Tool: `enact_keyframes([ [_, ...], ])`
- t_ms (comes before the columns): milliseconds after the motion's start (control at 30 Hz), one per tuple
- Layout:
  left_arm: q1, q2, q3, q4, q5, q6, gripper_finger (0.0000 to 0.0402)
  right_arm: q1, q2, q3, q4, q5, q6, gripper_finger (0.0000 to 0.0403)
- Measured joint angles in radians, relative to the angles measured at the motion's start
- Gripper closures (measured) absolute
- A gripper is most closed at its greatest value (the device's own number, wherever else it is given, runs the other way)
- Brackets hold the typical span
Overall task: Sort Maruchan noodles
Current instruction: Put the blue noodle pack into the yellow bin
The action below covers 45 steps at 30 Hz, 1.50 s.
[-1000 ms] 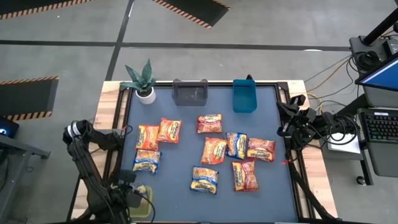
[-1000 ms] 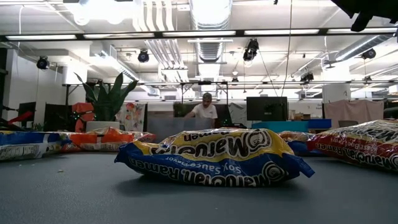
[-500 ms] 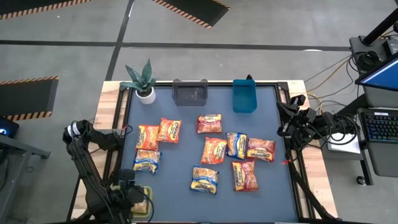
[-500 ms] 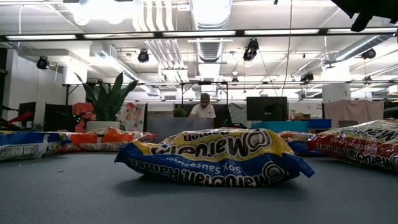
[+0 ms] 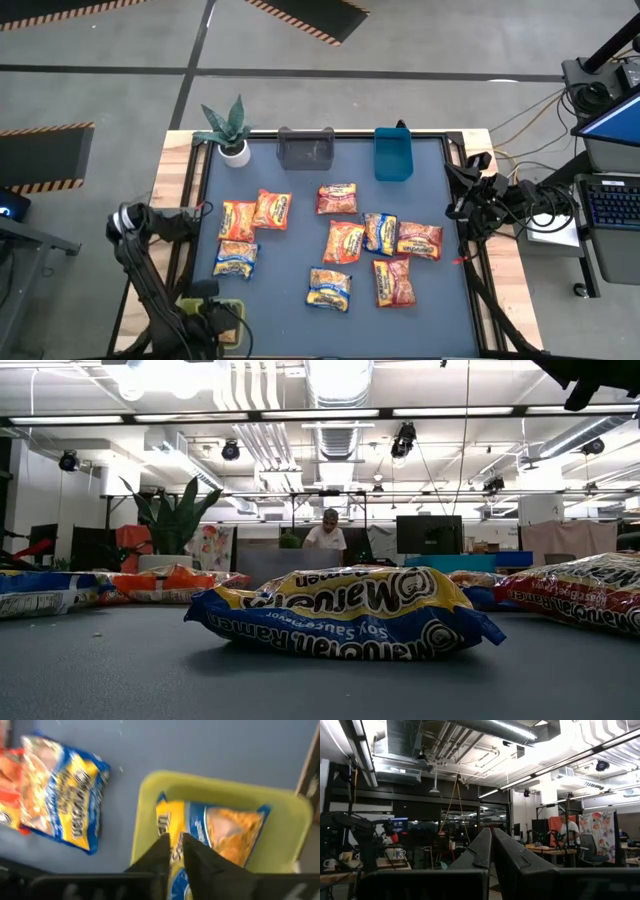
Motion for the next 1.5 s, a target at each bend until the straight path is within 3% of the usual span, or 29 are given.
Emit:
enact_keyframes([
  [200, -0.002, 0.028, -0.002, 0.005, 0.009, -0.065, 0.0387, 0.000, 0.000, 0.000, 0.000, 0.000, 0.001, 0.0394],
  [333, -0.007, -0.014, -0.003, -0.015, 0.020, -0.378, 0.0386, 0.000, 0.000, 0.000, -0.001, 0.000, 0.015, 0.0394],
  [500, -0.021, -0.129, -0.003, 0.082, 0.031, -0.665, 0.0386, 0.000, 0.000, 0.000, -0.001, 0.000, 0.030, 0.0394],
  [633, -0.022, -0.162, -0.027, 0.103, 0.008, -0.765, 0.0388, 0.000, 0.000, 0.000, -0.002, 0.000, 0.030, 0.0394],
  [833, -0.019, -0.157, -0.195, 0.239, 0.106, -0.953, 0.0400, 0.000, 0.000, 0.000, -0.005, 0.000, 0.040, 0.0394],
  [933, 0.006, -0.163, -0.229, 0.318, 0.113, -0.971, 0.0390, 0.000, 0.000, 0.000, -0.005, 0.000, 0.040, 0.0394],
  [1233, 0.037, -0.140, -0.244, 0.325, 0.113, -0.971, 0.0309, 0.000, 0.000, 0.000, -0.005, 0.000, 0.038, 0.0394],
  [1500, 0.037, -0.116, -0.287, 0.341, 0.168, -0.959, 0.0350, 0.000, 0.000, 0.000, -0.005, 0.000, 0.037, 0.0394],
])
